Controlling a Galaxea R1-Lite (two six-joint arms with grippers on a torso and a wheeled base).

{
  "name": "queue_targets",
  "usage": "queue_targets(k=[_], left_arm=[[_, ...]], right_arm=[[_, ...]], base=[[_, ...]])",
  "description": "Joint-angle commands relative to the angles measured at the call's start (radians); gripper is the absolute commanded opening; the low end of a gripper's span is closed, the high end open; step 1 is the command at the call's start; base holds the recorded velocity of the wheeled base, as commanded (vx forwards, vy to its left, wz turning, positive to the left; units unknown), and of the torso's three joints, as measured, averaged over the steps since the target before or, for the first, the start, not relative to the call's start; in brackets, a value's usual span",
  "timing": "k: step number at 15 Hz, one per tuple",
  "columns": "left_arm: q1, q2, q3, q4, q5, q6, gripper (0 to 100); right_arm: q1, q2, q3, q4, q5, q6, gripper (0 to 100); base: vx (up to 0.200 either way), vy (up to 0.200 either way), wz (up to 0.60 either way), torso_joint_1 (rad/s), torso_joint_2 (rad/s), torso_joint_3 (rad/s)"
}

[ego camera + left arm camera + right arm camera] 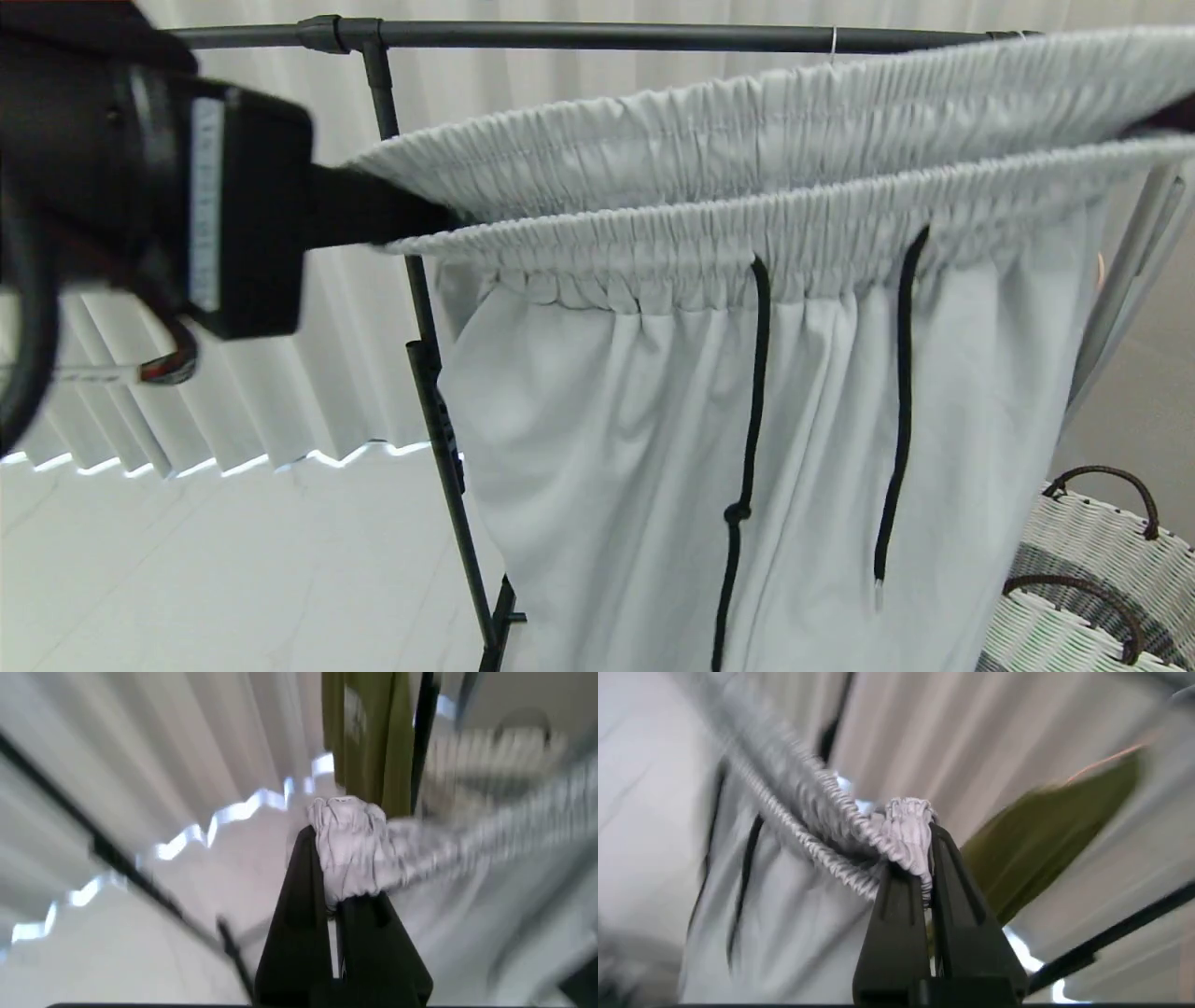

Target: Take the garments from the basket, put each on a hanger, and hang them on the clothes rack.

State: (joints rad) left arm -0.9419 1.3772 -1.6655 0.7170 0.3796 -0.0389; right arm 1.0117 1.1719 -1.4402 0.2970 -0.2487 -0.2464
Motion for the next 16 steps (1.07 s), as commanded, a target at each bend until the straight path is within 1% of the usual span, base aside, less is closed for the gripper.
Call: queue_targets(k=[1,2,4,5,6,7,11,14,15,16], left_arm=[[-0.032,-0.084,-0.077,0.13,-0.004,-0.078,0],[-0.063,-0.112,-0.074,0.151,-0.01,-0.113,0],[-0.161,-0.141,-0.077,0.15,-0.027,-0.207,0],[-0.227,-0.164,-0.079,0.15,-0.071,-0.245,0],[-0.256,-0.185,-0.076,0.15,-0.108,-0.249,0],[-0.275,-0.195,-0.077,0.15,-0.134,-0.251,0],[-0.334,-0.195,-0.097,0.15,-0.143,-0.253,0],[-0.33,-0.185,-0.097,0.148,-0.137,-0.248,0],[-0.291,-0.178,-0.1,0.122,-0.136,-0.2,0],[-0.239,-0.172,-0.103,0.081,-0.137,-0.137,0]], right_arm=[[-0.051,0.078,0.023,-0.113,-0.004,-0.013,0],[-0.051,0.112,0.027,-0.199,0.0,-0.013,0],[-0.05,0.16,0.023,-0.283,0.005,-0.027,0],[-0.05,0.181,0.018,-0.309,0.006,-0.037,0],[-0.05,0.193,0.015,-0.32,0.006,-0.04,0],[-0.05,0.196,0.015,-0.328,0.006,-0.04,0],[-0.054,0.176,0.02,-0.326,-0.003,-0.04,0],[-0.059,0.15,0.026,-0.317,-0.003,-0.04,0],[-0.094,0.129,-0.005,-0.28,-0.003,-0.039,0],[-0.133,0.112,-0.066,-0.202,-0.003,-0.031,0]], base=[[0.0,0.0,0.0,0.0,0.0,0.0],[0.0,0.0,0.0,0.0,0.0,0.0],[0.0,0.0,0.0,0.0,0.0,0.0],[0.0,0.0,0.0,0.0,0.0,0.0],[0.0,0.0,0.0,0.0,0.0,0.0],[0.0,0.0,0.0,0.0,0.0,0.0],[0.0,0.0,0.0,0.0,0.0,0.0],[0.0,0.0,0.0,0.0,0.0,0.0],[0.0,0.0,0.0,0.0,0.0,0.0],[0.0,0.0,0.0,0.0,0.0,0.0]])
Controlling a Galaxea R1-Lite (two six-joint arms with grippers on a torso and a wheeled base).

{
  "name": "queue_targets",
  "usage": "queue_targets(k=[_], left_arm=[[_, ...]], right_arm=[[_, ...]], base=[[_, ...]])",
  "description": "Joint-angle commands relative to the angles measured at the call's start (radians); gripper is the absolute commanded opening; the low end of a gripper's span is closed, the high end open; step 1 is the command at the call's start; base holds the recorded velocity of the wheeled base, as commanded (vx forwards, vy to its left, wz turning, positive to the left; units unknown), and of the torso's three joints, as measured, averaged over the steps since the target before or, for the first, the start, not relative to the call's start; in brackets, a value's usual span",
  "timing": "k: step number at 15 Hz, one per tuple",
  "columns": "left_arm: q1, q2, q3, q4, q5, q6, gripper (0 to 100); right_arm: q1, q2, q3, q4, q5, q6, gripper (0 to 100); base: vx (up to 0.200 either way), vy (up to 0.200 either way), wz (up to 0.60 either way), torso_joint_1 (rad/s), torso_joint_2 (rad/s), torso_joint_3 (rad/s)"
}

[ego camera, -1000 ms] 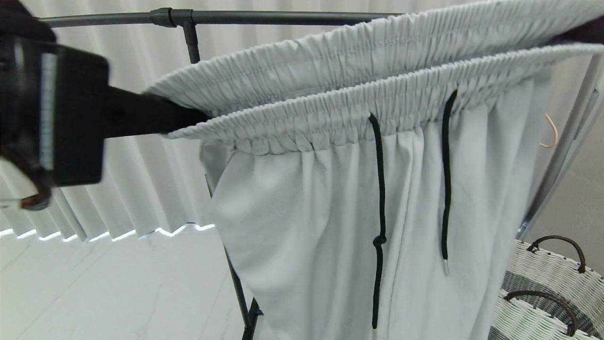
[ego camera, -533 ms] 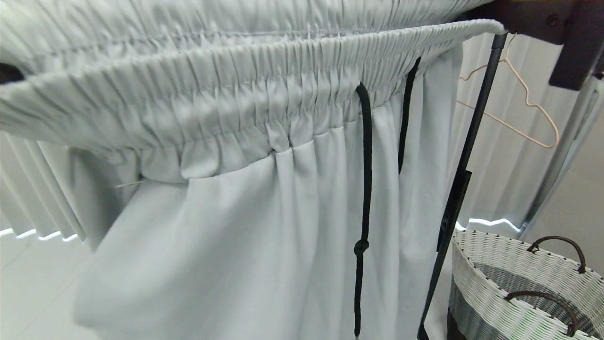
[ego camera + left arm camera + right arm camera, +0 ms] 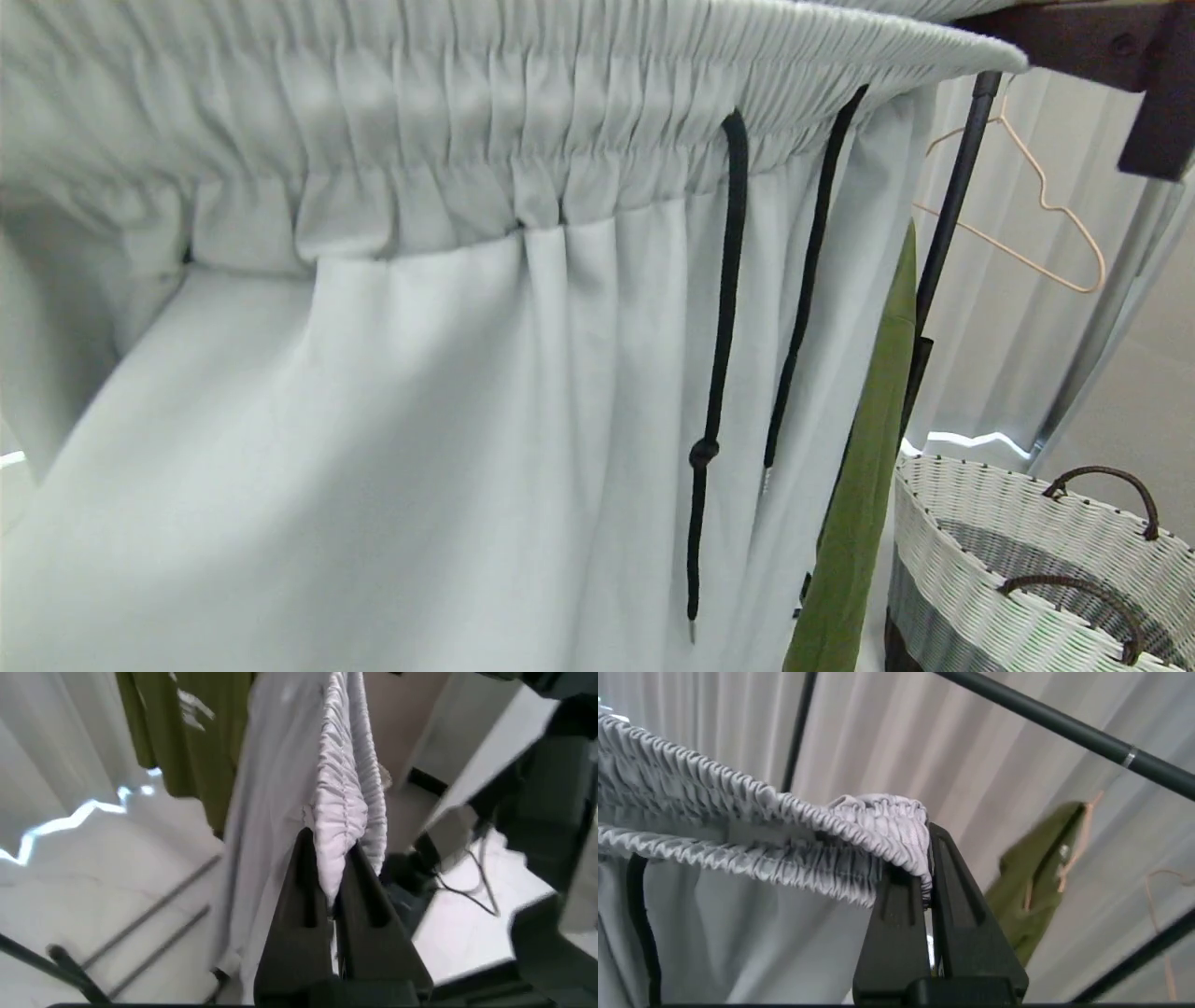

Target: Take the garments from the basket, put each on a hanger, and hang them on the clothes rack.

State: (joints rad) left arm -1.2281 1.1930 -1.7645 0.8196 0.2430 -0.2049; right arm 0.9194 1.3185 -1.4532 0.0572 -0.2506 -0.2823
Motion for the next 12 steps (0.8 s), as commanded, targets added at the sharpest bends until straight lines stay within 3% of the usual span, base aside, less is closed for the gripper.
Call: queue_targets(k=[1,3,6,9,12], left_arm=[[0.081,0.031,-0.006,-0.066,0.001,0.075,0],[0.197,0.1,-0.003,-0.191,0.004,0.119,0],[0.216,0.146,0.076,-0.295,0.039,0.122,0],[0.214,0.146,0.132,-0.295,0.131,0.14,0],[0.214,0.137,0.126,-0.3,0.133,0.14,0]], right_arm=[[-0.053,-0.047,-0.121,0.142,0.001,0.02,0],[-0.033,-0.05,-0.223,0.291,0.007,0.095,0],[0.115,-0.051,-0.208,0.381,0.004,0.184,0],[0.136,-0.056,-0.156,0.414,0.002,0.196,0],[0.118,-0.055,-0.153,0.421,0.001,0.196,0]], base=[[0.0,0.0,0.0,0.0,0.0,0.0],[0.0,0.0,0.0,0.0,0.0,0.0],[0.0,0.0,0.0,0.0,0.0,0.0],[0.0,0.0,0.0,0.0,0.0,0.0],[0.0,0.0,0.0,0.0,0.0,0.0]])
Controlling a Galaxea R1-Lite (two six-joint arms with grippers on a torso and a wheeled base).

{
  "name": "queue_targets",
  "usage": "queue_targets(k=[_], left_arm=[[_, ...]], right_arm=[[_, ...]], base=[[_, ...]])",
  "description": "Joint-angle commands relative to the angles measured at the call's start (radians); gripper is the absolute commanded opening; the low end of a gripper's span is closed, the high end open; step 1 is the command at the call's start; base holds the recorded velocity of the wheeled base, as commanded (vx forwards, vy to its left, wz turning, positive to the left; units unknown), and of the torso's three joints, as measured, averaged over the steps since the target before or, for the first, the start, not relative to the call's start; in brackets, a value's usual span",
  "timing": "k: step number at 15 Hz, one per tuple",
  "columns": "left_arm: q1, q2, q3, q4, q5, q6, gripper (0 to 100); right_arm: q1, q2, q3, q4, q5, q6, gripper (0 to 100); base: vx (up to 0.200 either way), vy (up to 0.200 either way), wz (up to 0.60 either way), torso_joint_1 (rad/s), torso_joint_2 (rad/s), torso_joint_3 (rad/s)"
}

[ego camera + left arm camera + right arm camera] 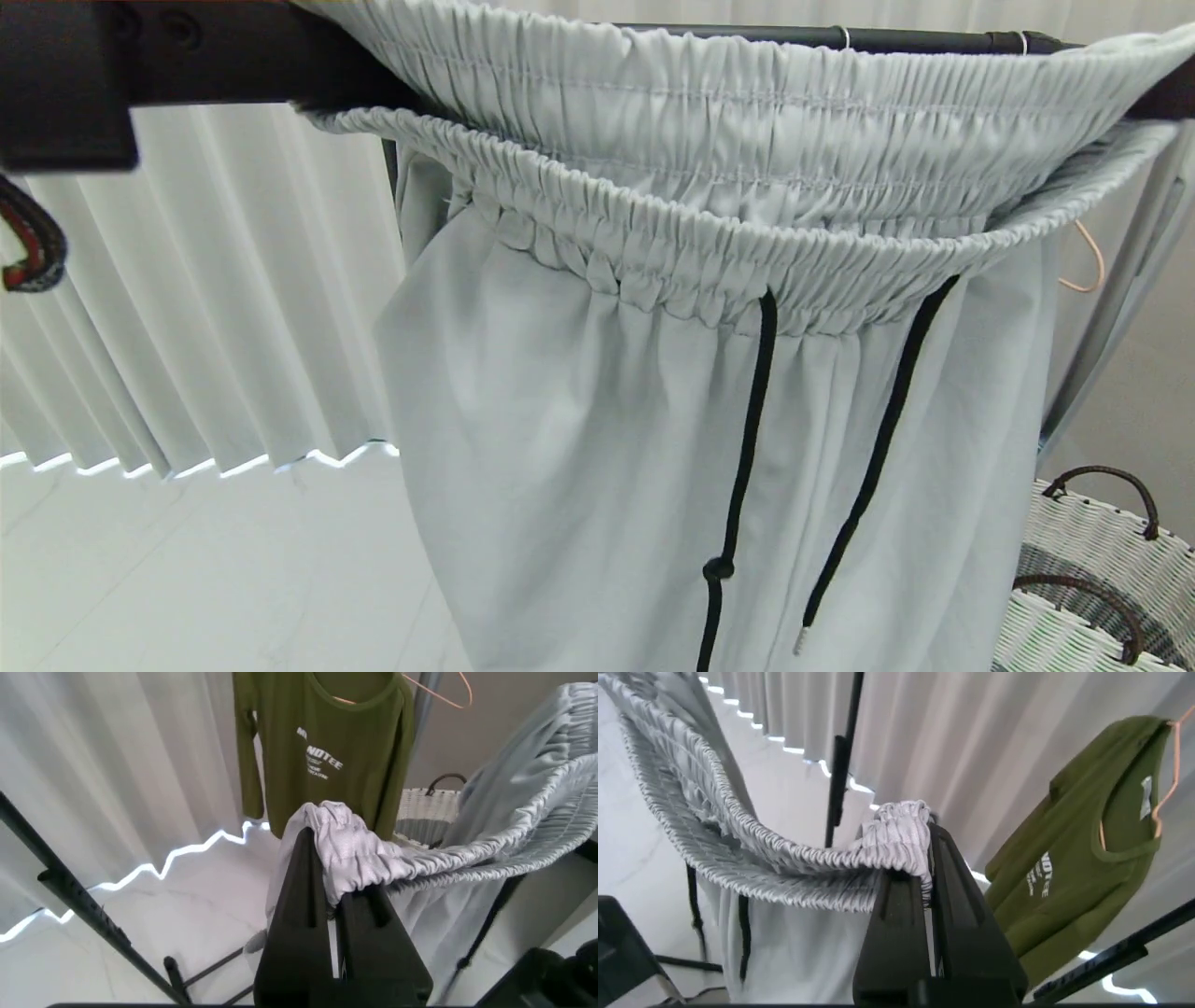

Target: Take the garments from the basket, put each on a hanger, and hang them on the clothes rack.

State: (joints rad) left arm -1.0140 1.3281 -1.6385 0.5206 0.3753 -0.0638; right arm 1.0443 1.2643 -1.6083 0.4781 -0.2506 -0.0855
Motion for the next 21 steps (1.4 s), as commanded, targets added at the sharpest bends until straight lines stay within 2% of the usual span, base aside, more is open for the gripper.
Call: queue_targets(k=[1,4,8,9,15,16,18,21], left_arm=[[0.0,0.002,-0.003,-0.001,0.001,-0.001,0],[0.02,0.008,0.003,-0.094,0.002,0.001,0],[0.023,0.011,0.012,-0.11,0.001,0.004,0],[0.022,0.011,0.012,-0.11,0.001,0.01,0],[0.025,0.013,0.017,-0.108,0.004,0.019,0],[0.035,0.014,0.025,-0.108,0.017,0.021,0],[0.118,0.029,0.045,-0.108,0.079,0.036,0],[0.126,0.023,0.068,-0.11,0.085,0.071,0]], right_arm=[[-0.035,-0.002,0.002,0.014,0.001,0.0,0],[-0.115,-0.019,0.002,0.071,-0.001,0.0,0],[-0.115,-0.034,0.011,0.091,-0.001,0.0,0],[-0.113,-0.032,0.013,0.093,-0.001,0.0,100],[-0.064,-0.045,0.042,0.086,0.008,-0.008,100],[-0.05,-0.06,0.056,0.086,0.01,-0.01,100],[-0.035,-0.088,0.097,0.085,0.01,-0.01,100],[0.02,-0.112,0.114,0.065,0.028,-0.016,100]], base=[[0.0,0.0,0.0,0.0,0.0,0.0],[0.0,0.0,0.0,0.0,0.0,0.0],[0.0,0.0,0.0,0.0,0.0,0.0],[0.0,0.0,0.0,0.0,0.0,0.0],[0.0,0.0,0.0,0.0,0.0,0.0],[0.0,0.0,0.0,0.0,0.0,0.0],[0.0,0.0,0.0,0.0,0.0,0.0],[0.0,0.0,0.0,0.0,0.0,0.0]])
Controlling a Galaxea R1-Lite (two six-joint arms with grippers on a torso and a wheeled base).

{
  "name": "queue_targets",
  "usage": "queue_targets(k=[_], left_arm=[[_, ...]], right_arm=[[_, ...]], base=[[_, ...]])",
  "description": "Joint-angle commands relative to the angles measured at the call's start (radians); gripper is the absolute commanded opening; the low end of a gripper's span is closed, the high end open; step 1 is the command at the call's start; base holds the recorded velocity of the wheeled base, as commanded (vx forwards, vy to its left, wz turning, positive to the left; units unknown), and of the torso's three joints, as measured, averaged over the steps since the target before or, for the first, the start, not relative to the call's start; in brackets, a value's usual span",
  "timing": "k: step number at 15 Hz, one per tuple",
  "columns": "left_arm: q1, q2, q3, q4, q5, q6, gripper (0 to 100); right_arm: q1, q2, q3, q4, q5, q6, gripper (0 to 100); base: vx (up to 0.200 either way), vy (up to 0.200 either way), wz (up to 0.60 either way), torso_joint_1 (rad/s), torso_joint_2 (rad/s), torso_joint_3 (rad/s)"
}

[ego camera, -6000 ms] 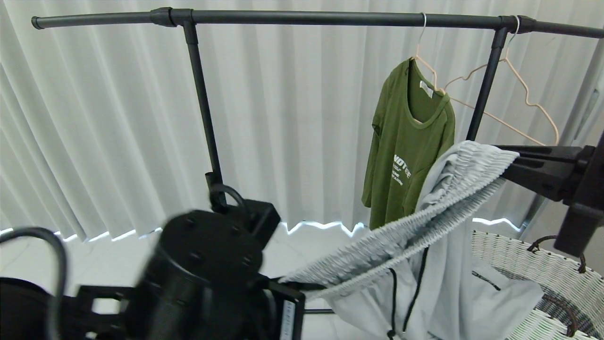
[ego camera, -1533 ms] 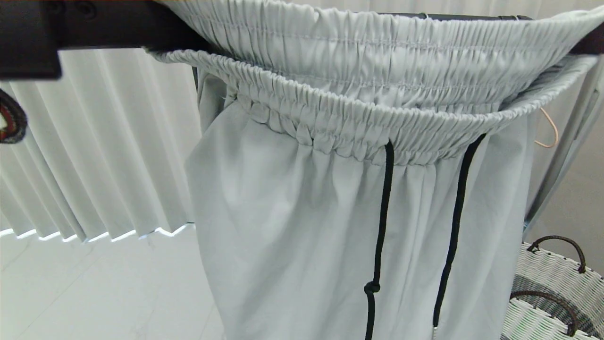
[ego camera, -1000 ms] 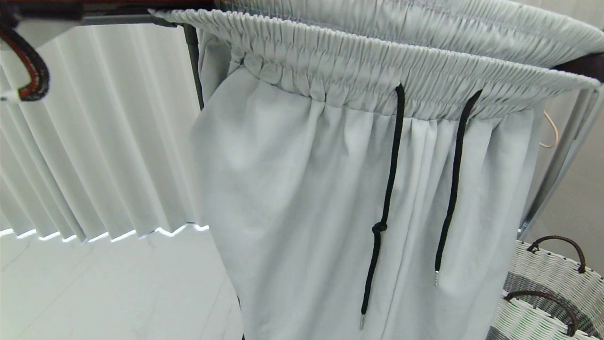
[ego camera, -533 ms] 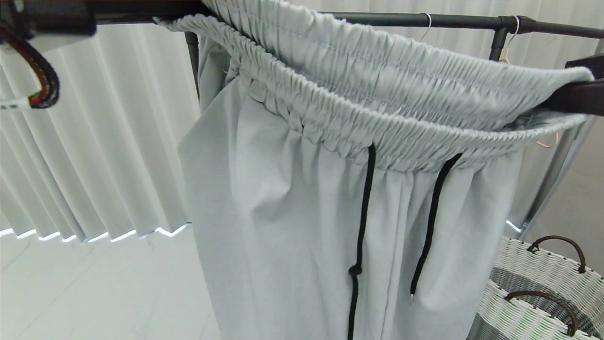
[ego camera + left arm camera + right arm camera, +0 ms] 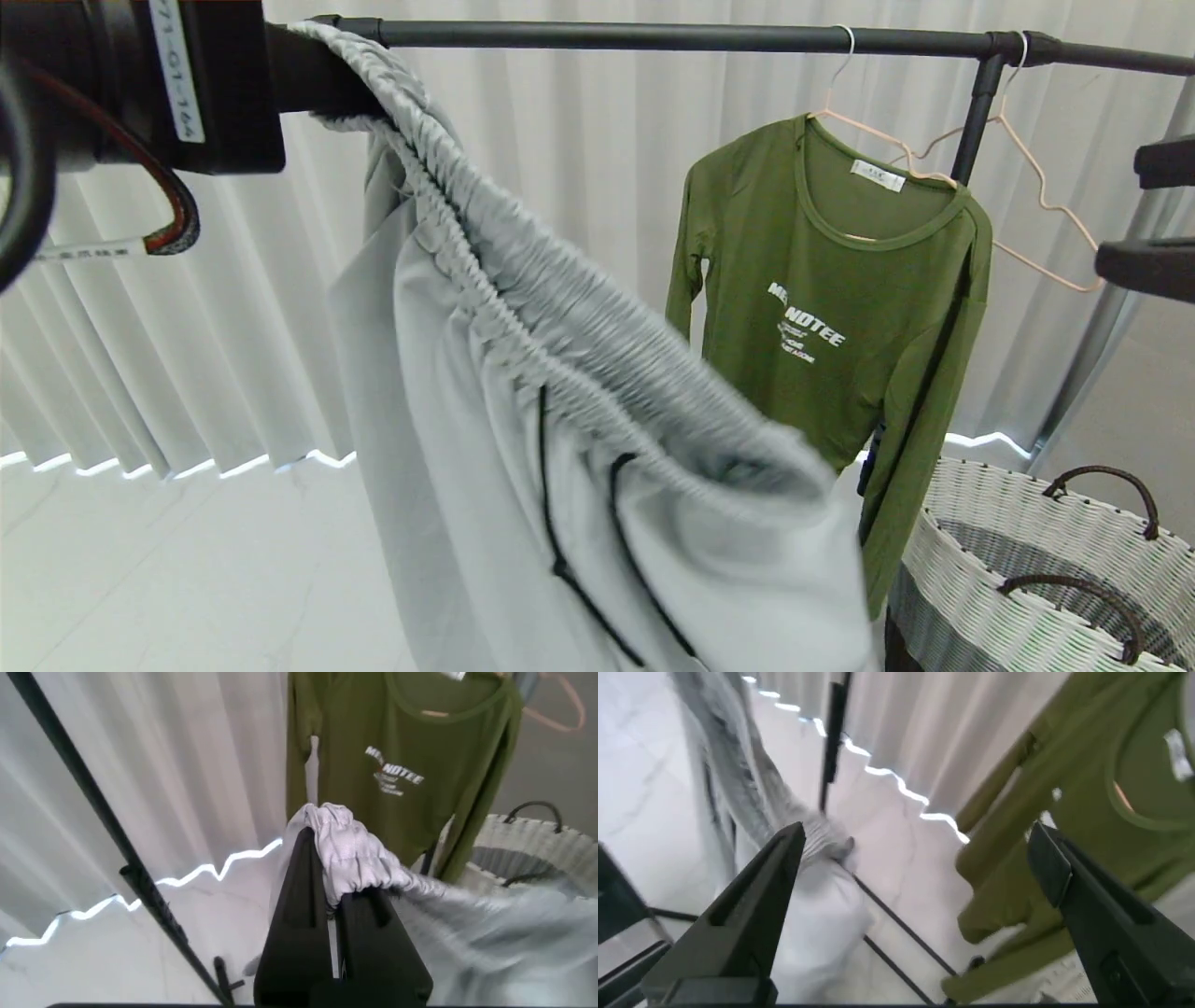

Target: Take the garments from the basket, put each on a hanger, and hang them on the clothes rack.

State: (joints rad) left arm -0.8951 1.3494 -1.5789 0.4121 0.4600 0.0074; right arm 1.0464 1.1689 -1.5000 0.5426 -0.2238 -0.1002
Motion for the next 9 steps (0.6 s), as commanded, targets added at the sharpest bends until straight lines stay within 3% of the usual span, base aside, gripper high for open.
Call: queue_targets(k=[1,2,5,7,8,9], left_arm=[[0.007,0.002,0.016,-0.001,0.0,0.0,0],[0.007,0.001,0.02,-0.001,0.002,0.002,0],[0.045,-0.019,0.068,0.001,0.039,0.04,0],[0.18,-0.087,0.185,-0.003,0.052,0.178,0],[0.203,-0.104,0.204,-0.006,0.051,0.207,0],[0.286,-0.144,0.257,-0.022,0.037,0.241,0]], right_arm=[[0.02,-0.02,0.009,-0.013,0.003,0.001,100],[0.009,-0.02,0.015,-0.015,-0.005,0.002,100],[-0.236,-0.018,0.057,0.023,-0.152,-0.013,100],[-0.414,-0.043,0.055,0.204,-0.207,-0.029,100],[-0.451,-0.054,0.053,0.254,-0.207,-0.039,100],[-0.545,-0.095,0.066,0.341,-0.207,-0.084,100]], base=[[0.0,0.0,0.0,0.0,0.0,0.0],[0.0,0.0,0.0,0.0,0.0,0.0],[0.0,0.0,0.0,0.0,0.0,0.0],[0.0,0.0,0.0,0.0,0.0,0.0],[0.0,0.0,0.0,0.0,0.0,0.0],[0.0,0.0,0.0,0.0,0.0,0.0]])
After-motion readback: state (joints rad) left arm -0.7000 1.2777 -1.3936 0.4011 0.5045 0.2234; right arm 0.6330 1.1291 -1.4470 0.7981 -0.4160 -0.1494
